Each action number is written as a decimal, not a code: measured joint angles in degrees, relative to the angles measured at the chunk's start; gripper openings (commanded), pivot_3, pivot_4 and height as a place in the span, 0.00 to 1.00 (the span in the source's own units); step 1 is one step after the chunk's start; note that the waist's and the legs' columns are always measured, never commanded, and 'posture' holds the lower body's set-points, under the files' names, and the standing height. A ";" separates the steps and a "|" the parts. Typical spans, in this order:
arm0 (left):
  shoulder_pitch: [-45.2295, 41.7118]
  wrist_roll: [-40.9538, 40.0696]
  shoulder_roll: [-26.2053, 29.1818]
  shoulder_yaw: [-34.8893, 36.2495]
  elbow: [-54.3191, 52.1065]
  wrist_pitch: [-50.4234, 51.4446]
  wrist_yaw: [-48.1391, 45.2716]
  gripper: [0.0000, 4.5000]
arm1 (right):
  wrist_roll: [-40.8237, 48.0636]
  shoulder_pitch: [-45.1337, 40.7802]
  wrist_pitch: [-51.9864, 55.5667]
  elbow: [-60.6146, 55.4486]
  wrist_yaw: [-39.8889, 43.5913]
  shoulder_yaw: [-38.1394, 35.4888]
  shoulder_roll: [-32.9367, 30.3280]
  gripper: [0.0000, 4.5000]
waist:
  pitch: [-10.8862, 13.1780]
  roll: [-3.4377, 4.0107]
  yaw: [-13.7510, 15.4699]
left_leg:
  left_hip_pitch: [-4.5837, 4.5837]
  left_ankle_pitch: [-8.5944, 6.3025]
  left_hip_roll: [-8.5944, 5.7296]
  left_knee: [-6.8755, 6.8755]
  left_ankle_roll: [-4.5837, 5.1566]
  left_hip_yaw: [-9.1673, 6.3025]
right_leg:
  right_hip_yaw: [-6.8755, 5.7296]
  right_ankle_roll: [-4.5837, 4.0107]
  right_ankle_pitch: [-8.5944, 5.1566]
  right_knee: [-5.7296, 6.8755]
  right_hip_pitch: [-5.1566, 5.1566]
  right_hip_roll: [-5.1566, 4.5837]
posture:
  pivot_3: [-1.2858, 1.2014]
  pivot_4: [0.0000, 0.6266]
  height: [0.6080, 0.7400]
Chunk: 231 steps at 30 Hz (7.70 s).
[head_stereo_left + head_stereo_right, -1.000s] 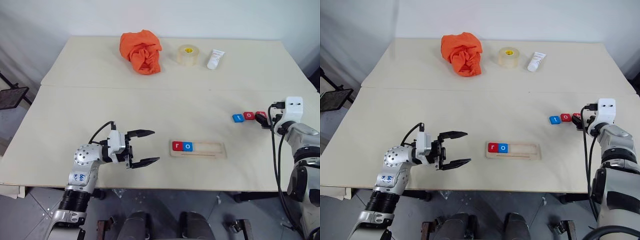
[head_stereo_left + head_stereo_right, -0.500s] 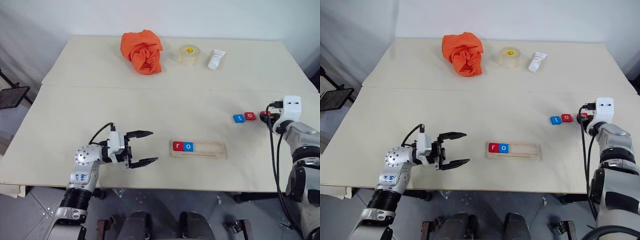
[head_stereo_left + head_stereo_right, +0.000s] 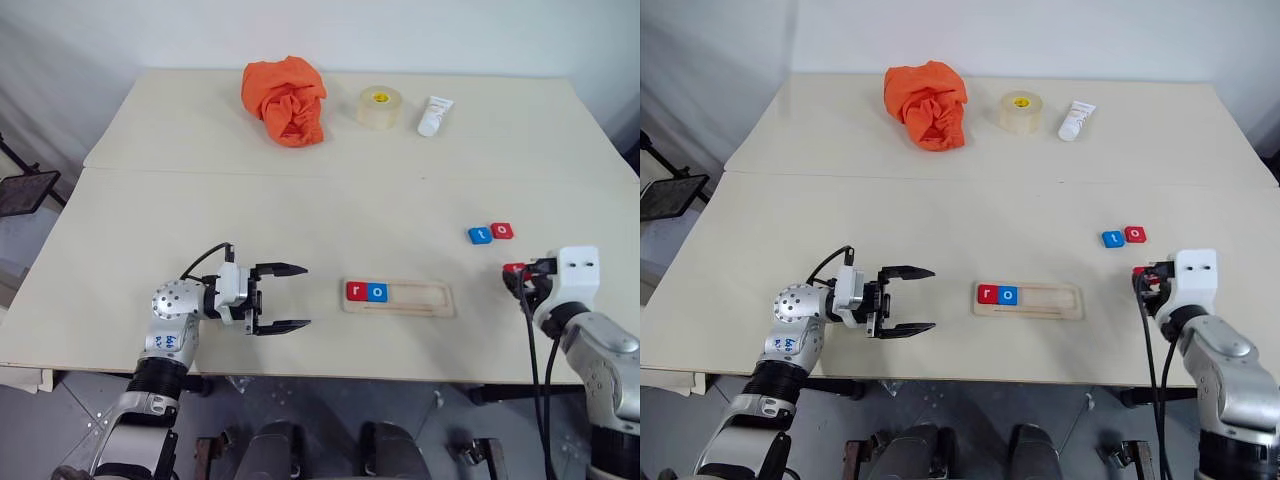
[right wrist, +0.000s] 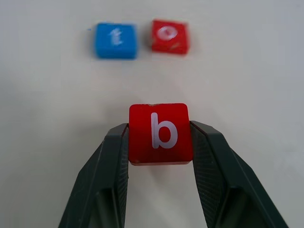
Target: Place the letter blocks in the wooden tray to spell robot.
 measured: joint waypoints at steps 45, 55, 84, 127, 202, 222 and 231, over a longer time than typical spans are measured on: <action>5.17 0.02 -0.97 -0.62 -8.36 2.85 4.77 1.00 | -6.28 -8.66 -25.51 26.06 50.23 19.47 -36.46 0.98 | 0.07 -0.14 0.25 | 0.06 0.09 -0.11 0.01 0.18 0.07 | -0.05 0.10 0.05 -0.22 0.13 -0.12 | 0.52 0.24 1.00; 7.83 0.03 -0.61 -0.62 -12.78 4.34 7.96 1.00 | -13.62 -21.77 -39.22 41.43 61.66 29.89 -35.46 0.78 | 0.07 -0.16 0.41 | 0.02 0.09 -0.14 0.06 0.18 0.04 | -0.10 0.12 0.06 -0.29 0.19 -0.15 | 0.52 0.24 1.00; 3.19 0.02 -1.55 -1.15 -6.85 2.48 5.48 1.00 | -3.91 -30.35 -3.45 5.44 56.83 35.38 -29.84 0.33 | 0.03 -0.29 0.51 | -0.08 0.09 -0.20 0.14 0.17 -0.11 | -0.09 0.12 0.07 -0.20 0.09 -0.17 | 0.52 0.24 1.00; 5.15 -0.21 -0.49 -1.08 -10.40 2.67 6.01 1.00 | -14.37 -36.08 -8.87 14.10 57.83 45.82 -25.32 0.69 | 0.02 -0.31 0.33 | -0.10 0.09 -0.23 0.14 0.17 -0.14 | -0.10 0.12 0.07 -0.02 0.01 -0.18 | 0.52 0.24 1.00; -0.91 0.18 -3.62 -0.71 -0.04 -1.56 4.20 1.00 | 0.42 -15.74 -19.48 36.71 35.63 0.24 -23.26 0.99 | 0.01 -0.33 0.02 | 0.07 0.14 -0.23 0.11 0.19 0.05 | -0.02 0.17 0.10 0.00 0.11 -0.20 | 0.52 0.24 1.00; 6.50 0.36 -2.41 -0.35 -7.46 -1.07 8.77 1.00 | -13.90 -49.33 -33.55 82.18 23.90 15.28 -16.21 0.99 | 0.01 -0.30 -1.08 | -0.03 0.15 -0.24 0.05 0.20 -0.04 | -0.08 0.17 0.10 0.04 0.04 -0.21 | 0.52 0.24 1.00; 7.06 0.36 -2.22 -0.40 -7.90 -0.92 9.80 1.00 | -16.32 -51.28 -35.48 86.13 25.47 16.91 -16.16 0.99 | 0.01 -0.29 -1.05 | -0.03 0.15 -0.23 0.05 0.20 -0.05 | -0.07 0.17 0.10 0.05 0.04 -0.21 | 0.52 0.24 1.00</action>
